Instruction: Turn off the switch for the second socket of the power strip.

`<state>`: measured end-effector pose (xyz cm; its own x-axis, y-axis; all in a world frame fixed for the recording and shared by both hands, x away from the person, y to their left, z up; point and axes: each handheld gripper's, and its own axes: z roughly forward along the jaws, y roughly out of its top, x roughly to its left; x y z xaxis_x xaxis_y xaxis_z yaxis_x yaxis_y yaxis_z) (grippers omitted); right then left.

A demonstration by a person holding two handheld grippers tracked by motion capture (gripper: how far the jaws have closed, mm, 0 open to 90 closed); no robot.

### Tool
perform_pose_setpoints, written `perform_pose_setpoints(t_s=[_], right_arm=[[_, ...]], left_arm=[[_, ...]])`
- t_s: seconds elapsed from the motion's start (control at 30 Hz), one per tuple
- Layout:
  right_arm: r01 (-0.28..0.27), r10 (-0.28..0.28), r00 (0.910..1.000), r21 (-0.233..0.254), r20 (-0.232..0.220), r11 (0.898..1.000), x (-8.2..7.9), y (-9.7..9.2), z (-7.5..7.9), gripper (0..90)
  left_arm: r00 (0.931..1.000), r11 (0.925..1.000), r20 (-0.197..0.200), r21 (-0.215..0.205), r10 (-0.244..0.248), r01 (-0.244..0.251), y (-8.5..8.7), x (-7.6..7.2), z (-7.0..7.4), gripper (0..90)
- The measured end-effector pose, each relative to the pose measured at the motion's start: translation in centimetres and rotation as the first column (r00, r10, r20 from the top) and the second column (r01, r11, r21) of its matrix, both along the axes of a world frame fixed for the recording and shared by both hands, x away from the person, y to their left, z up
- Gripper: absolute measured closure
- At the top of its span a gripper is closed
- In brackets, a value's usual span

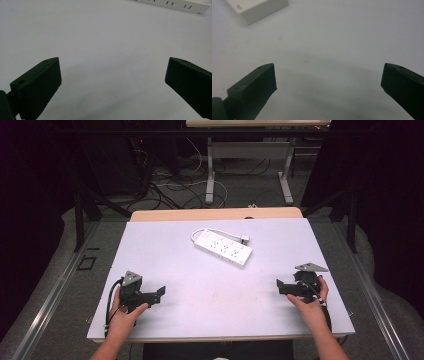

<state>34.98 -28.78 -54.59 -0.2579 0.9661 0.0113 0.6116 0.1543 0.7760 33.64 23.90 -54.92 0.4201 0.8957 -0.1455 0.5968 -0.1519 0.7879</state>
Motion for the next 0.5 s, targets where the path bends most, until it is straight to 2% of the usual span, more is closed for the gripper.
perform_pose_setpoints(t_s=[0.03, 0.1, 0.2, 0.37, 0.5], right_arm=[[-0.033, 0.033, 0.9994, 0.000, 0.002, 0.999, -0.2, 0.5, 0.2, 0.0], [-0.044, 0.044, 0.9990, -0.003, 0.000, 0.999, -0.3, 0.8, 0.3, 0.0], [-0.081, 0.081, 0.9964, -0.015, 0.025, 0.997, -0.4, 1.8, 0.7, 0.0], [-0.100, 0.100, 0.9945, -0.015, 0.029, 0.995, -0.2, 2.6, 1.0, 0.0], [-0.113, 0.113, 0.9932, -0.003, 0.028, 0.994, 0.1, 3.0, 1.4, 1.9]], left_arm=[[1.0000, 1.0000, 0.000, -0.001, 0.005, -0.005, 0.1, 0.0, 0.0, 0.4], [0.9999, 0.9999, 0.000, -0.004, 0.014, -0.014, 0.3, 0.1, 0.0, 0.4], [0.9997, 0.9996, -0.002, -0.011, 0.025, -0.025, 0.4, 0.1, 0.0, 0.6], [0.9996, 0.9996, -0.002, -0.013, 0.027, -0.027, 0.5, 0.0, 0.1, 0.9], [0.9993, 0.9993, 0.014, -0.008, 0.036, -0.036, 0.4, 0.0, 0.0, 1.0]])
